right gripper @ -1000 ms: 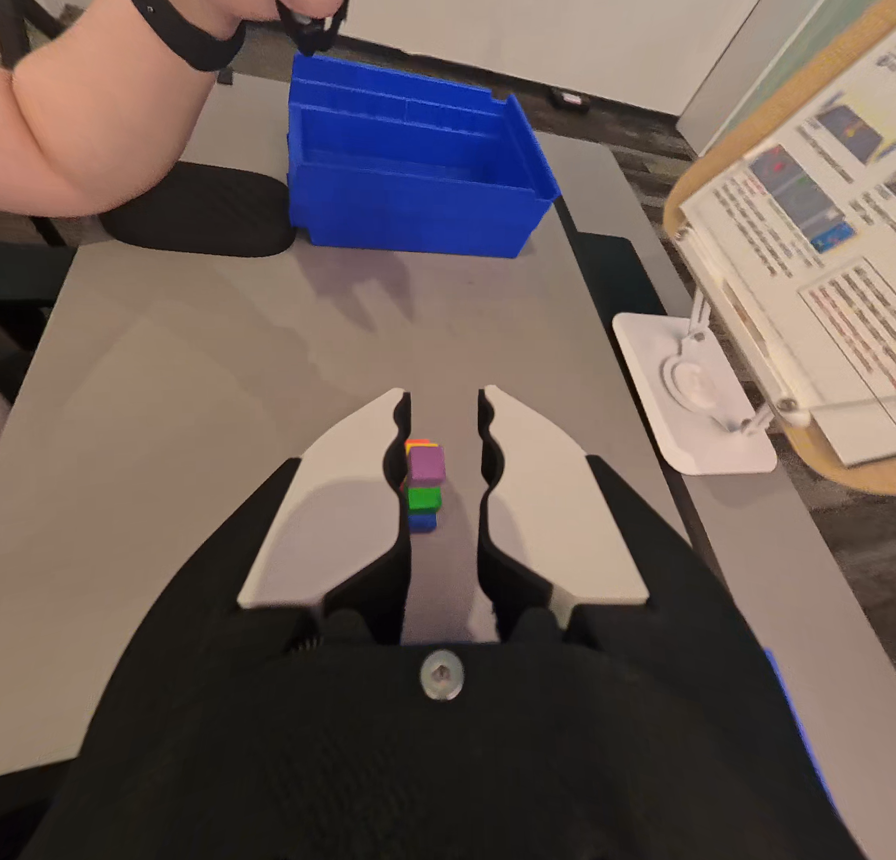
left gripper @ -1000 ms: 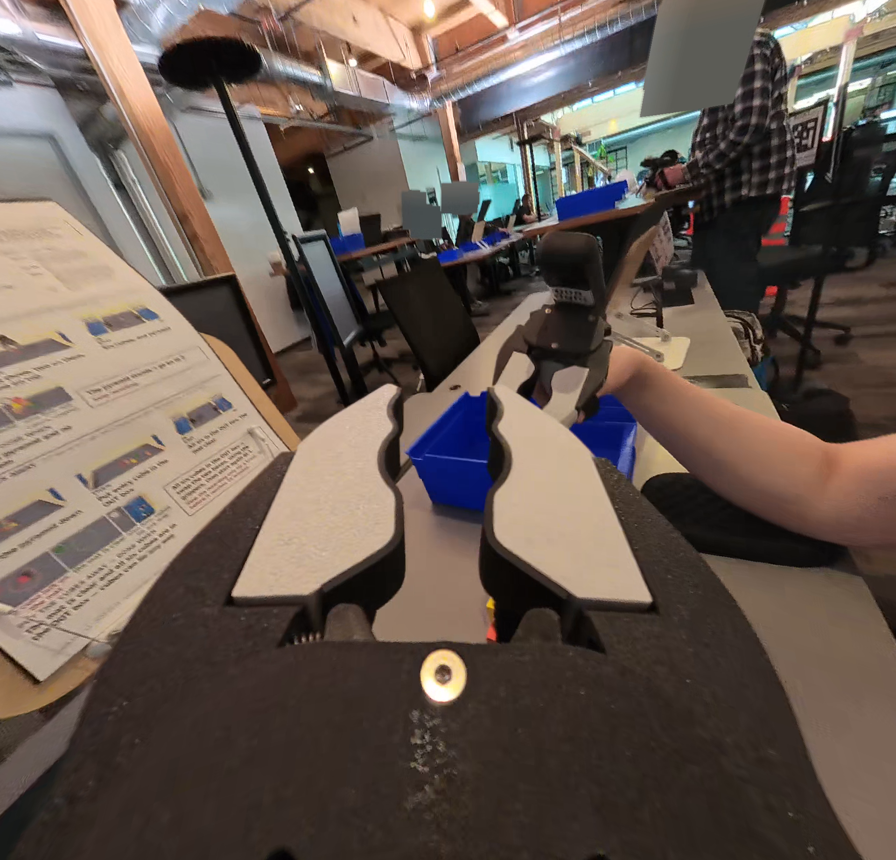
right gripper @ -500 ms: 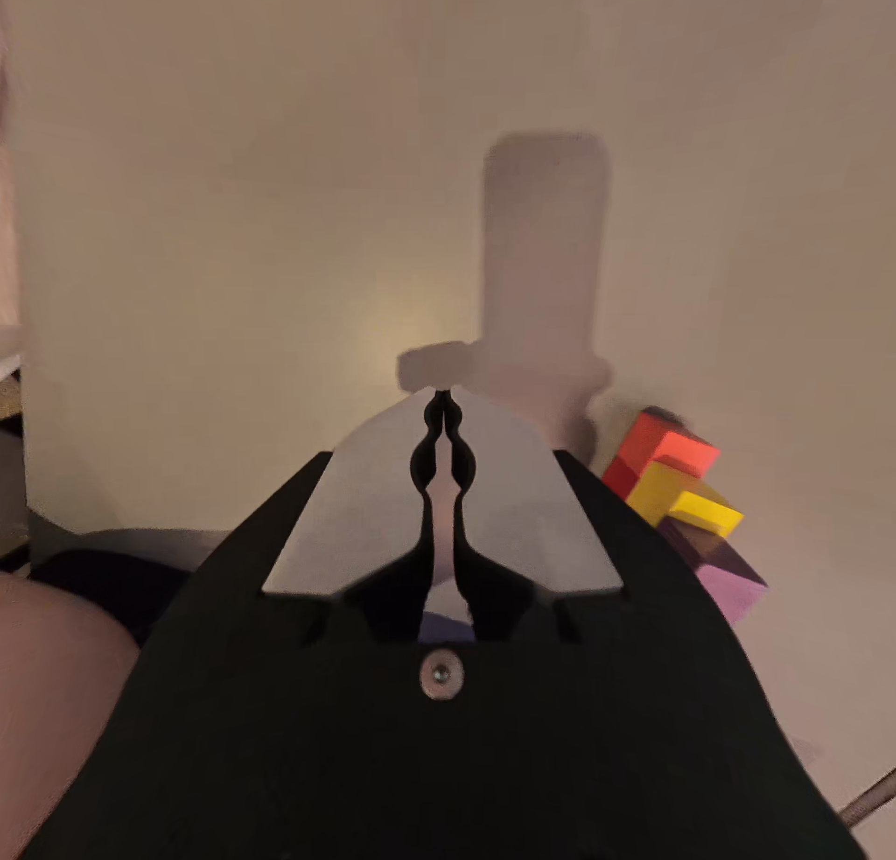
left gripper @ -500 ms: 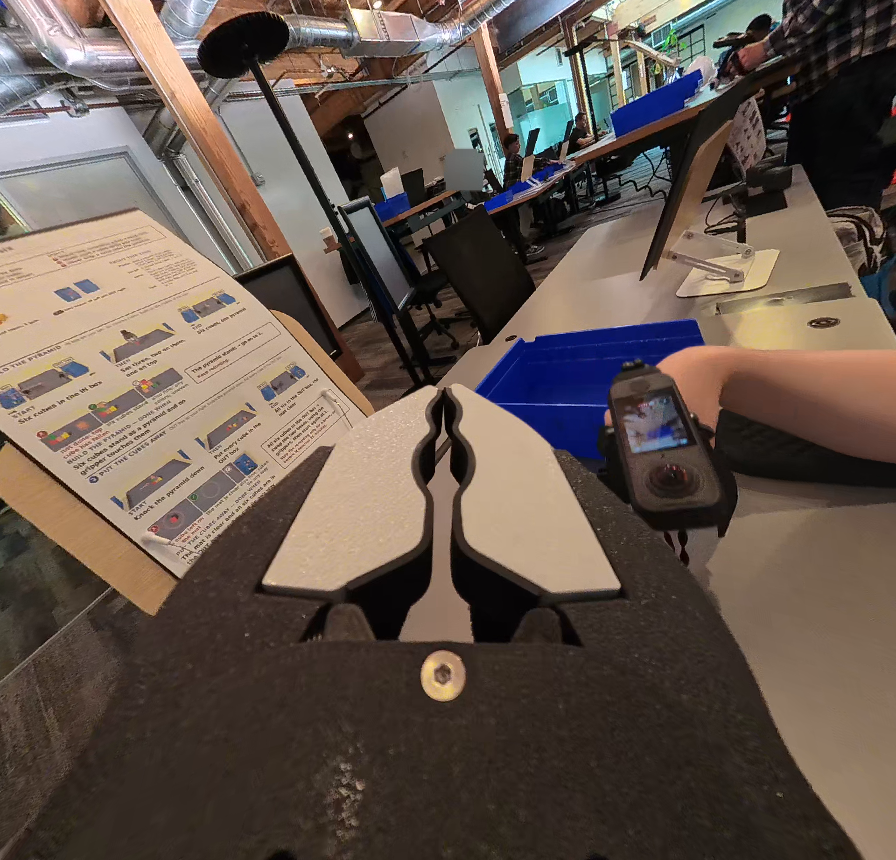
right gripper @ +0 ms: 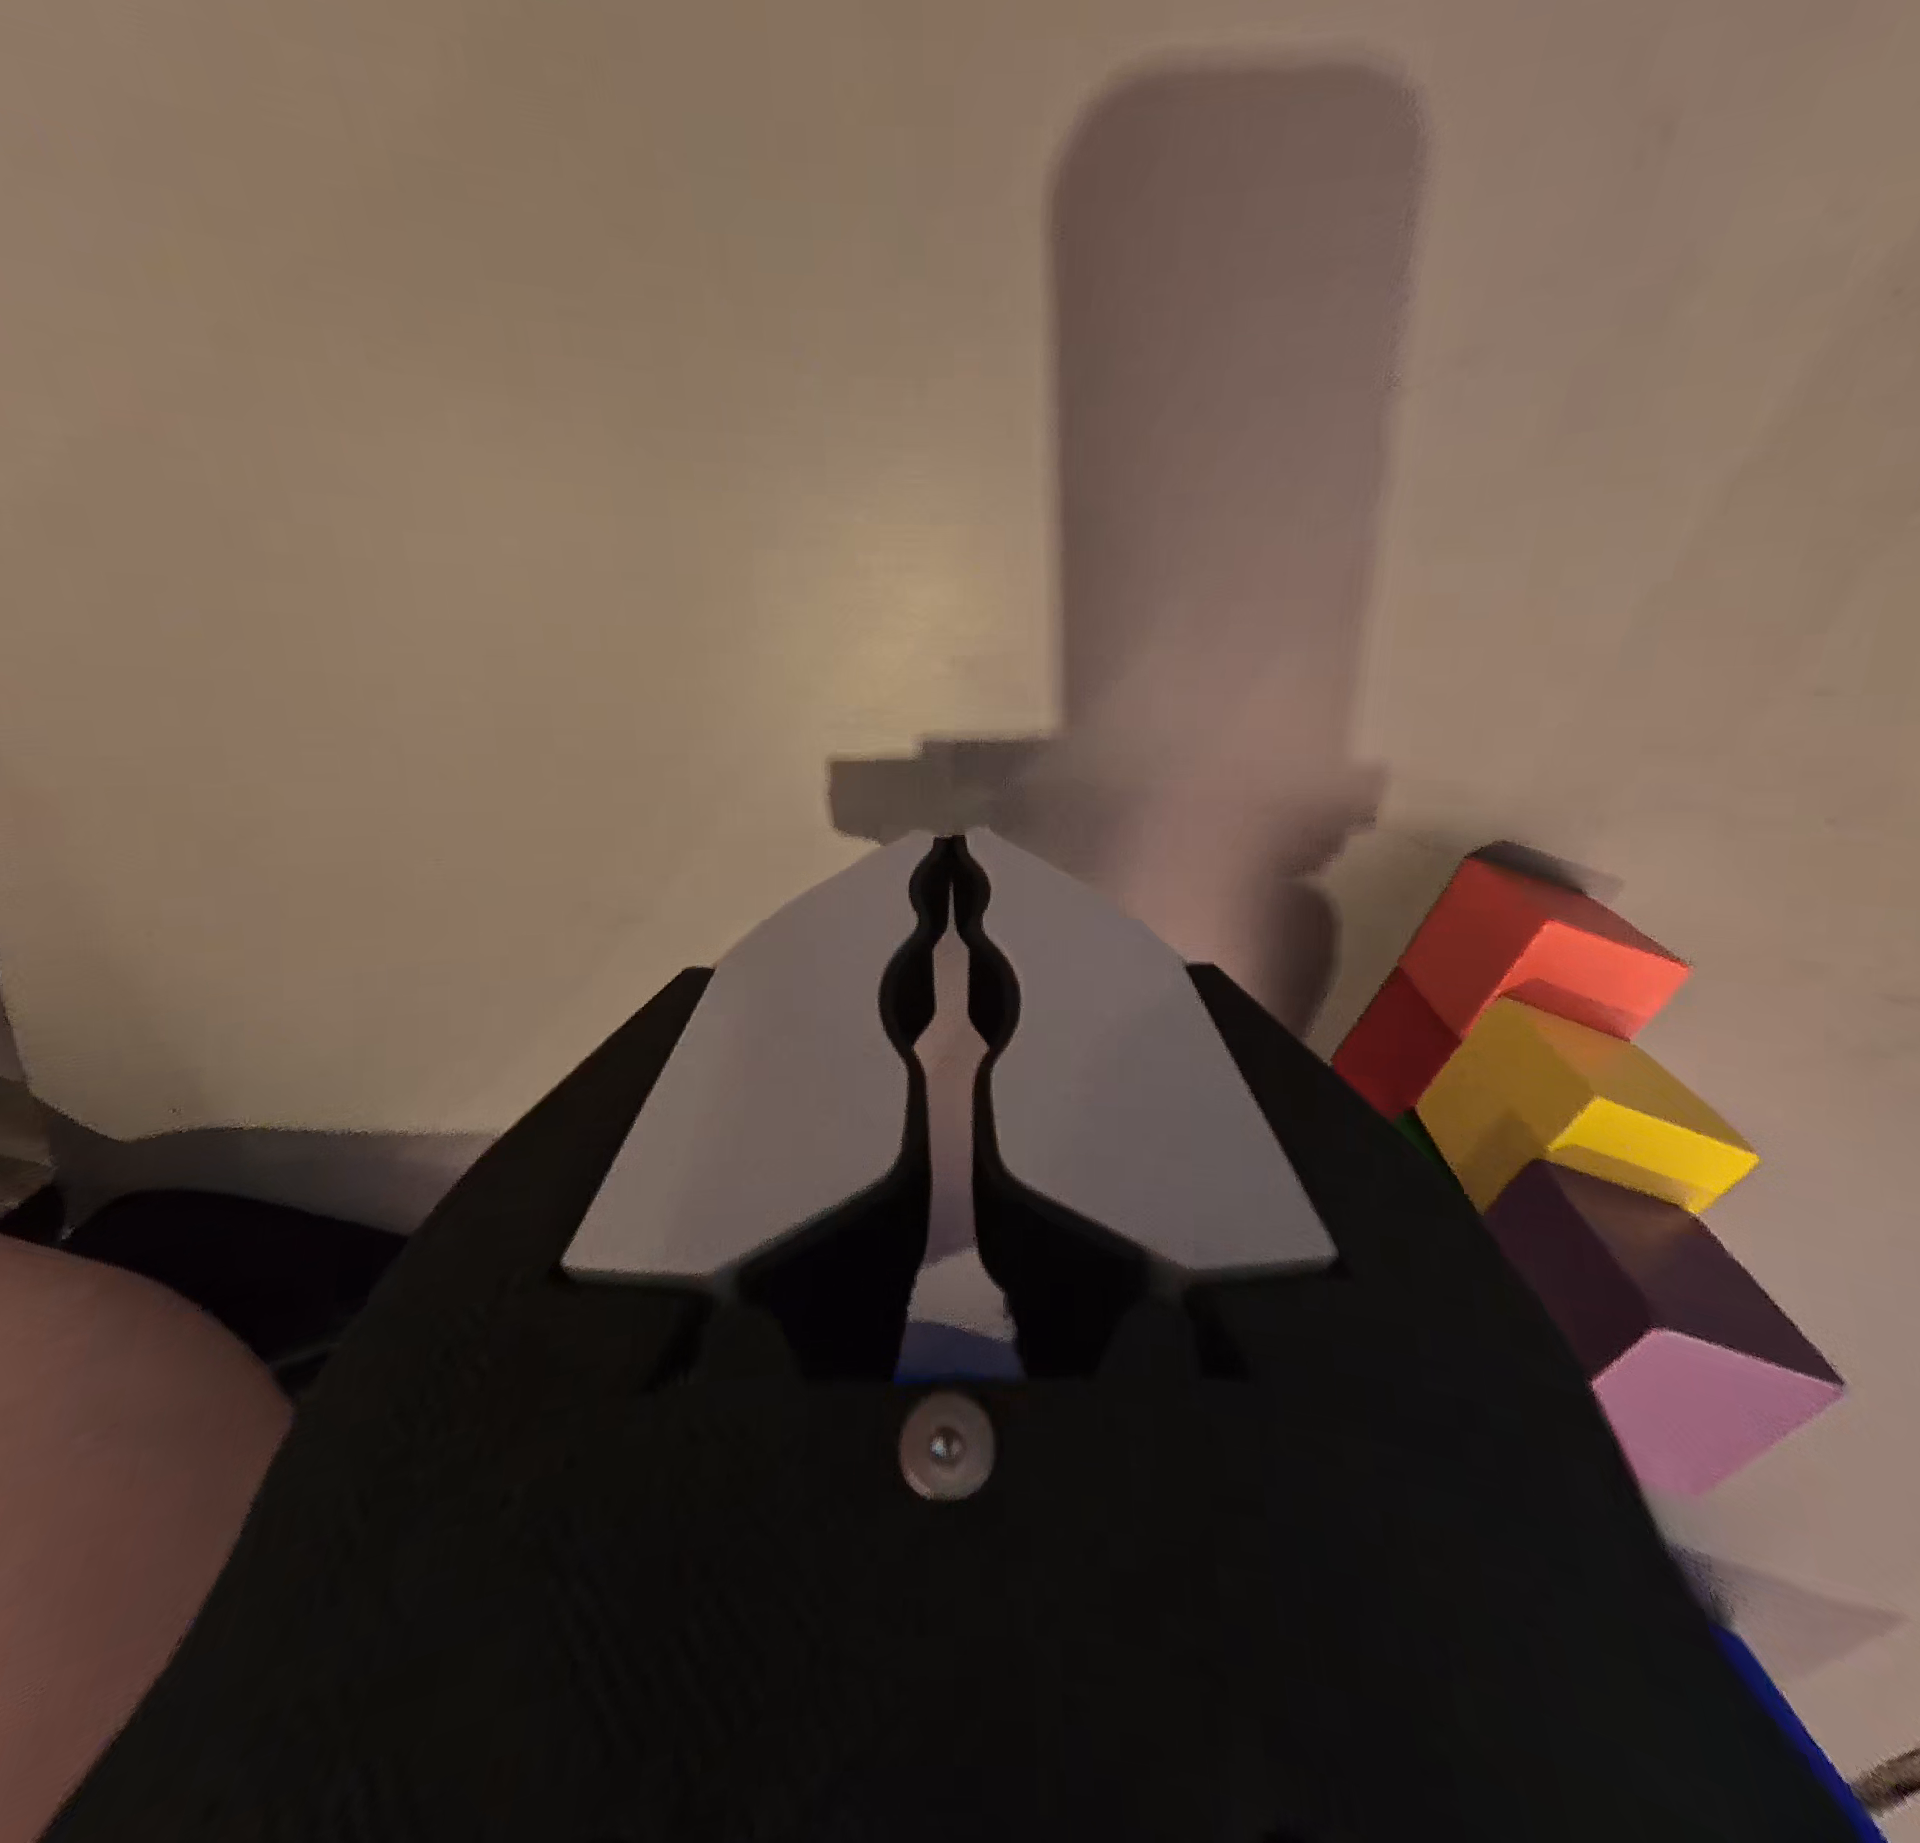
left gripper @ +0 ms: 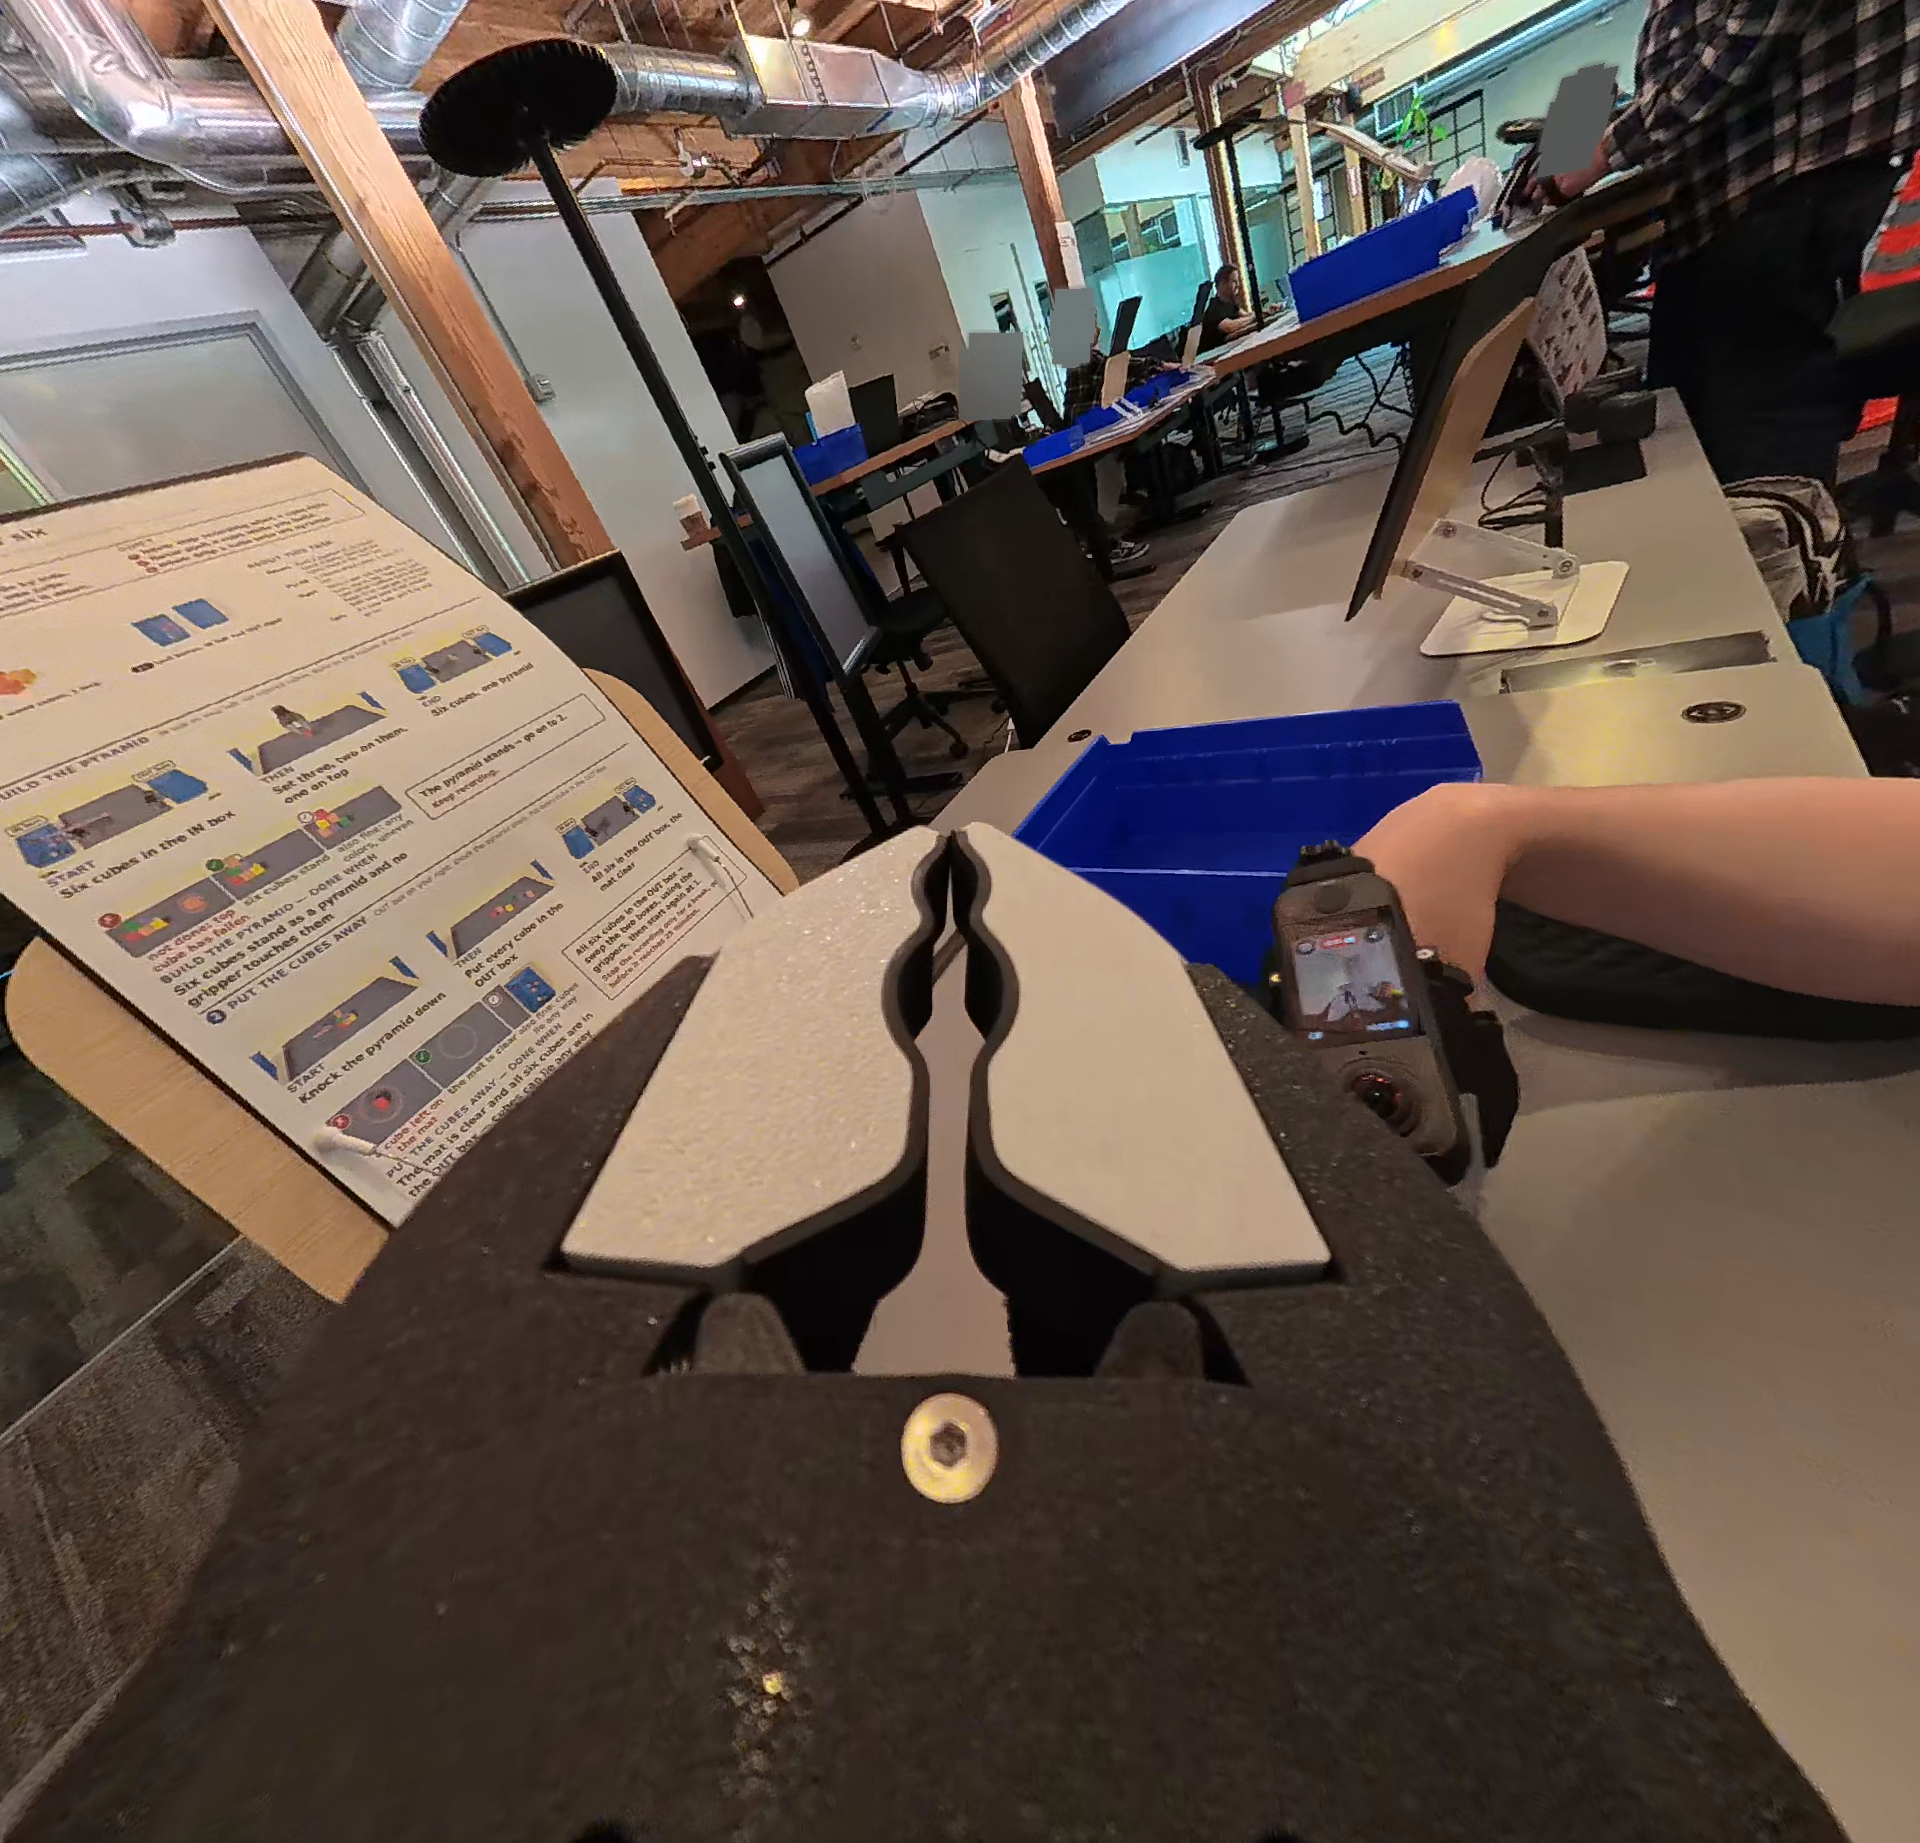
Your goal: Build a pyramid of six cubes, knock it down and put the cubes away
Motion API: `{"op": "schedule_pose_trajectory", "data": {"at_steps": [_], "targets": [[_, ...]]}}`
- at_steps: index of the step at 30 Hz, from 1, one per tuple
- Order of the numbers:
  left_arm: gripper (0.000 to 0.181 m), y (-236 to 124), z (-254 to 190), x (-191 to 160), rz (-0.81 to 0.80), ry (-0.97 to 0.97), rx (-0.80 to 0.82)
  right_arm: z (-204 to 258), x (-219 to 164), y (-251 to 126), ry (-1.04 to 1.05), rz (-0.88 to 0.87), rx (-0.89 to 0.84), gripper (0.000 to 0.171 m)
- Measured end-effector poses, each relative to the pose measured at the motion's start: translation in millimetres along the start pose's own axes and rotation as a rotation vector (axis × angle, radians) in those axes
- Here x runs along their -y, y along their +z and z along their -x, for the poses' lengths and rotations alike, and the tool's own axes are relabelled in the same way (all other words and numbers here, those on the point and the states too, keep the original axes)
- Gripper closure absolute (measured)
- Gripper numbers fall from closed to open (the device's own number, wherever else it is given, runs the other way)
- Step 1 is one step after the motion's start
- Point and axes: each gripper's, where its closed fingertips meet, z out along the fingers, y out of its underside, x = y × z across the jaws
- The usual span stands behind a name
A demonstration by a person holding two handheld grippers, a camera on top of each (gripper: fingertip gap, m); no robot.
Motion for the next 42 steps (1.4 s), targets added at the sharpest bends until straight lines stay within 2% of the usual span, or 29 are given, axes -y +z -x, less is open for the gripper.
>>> {"op": "schedule_pose_trajectory", "data": {"at_steps": [4,8,10,14,19,24,27,32,36,42], "targets": [[0.181,2,-1,-2,0.011,0.006,-0.007,-27,-12,3,0.115,0.014,-0.070,0.169],[0.181,4,-3,-4,0.016,0.005,-0.016,-85,-40,-13,0.303,0.021,-0.330,0.170],[0.181,6,-4,-6,0.027,0.008,-0.017,-117,-63,-33,0.397,0.060,-0.534,0.170],[0.181,10,-6,-9,0.038,0.007,-0.028,-143,-63,-73,0.443,-0.085,-0.752,0.170],[0.181,14,-8,-15,0.066,0.014,-0.034,-143,-59,-124,0.459,-0.203,-0.902,0.170],[0.181,16,-9,-16,0.072,0.012,-0.036,-136,-63,-135,0.512,-0.270,-0.868,0.170],[0.181,17,-10,-18,0.083,0.013,-0.037,-132,-72,-102,0.607,-0.225,-0.695,0.170],[0.181,20,-13,-22,0.105,0.032,-0.044,-135,-89,-56,0.640,0.000,-0.602,0.170],[0.181,21,-13,-25,0.122,0.039,-0.044,-135,-92,-42,0.649,0.092,-0.572,0.170],[0.181,20,-12,-26,0.125,0.031,-0.048,-134,-95,-39,0.662,0.083,-0.550,0.170]]}}
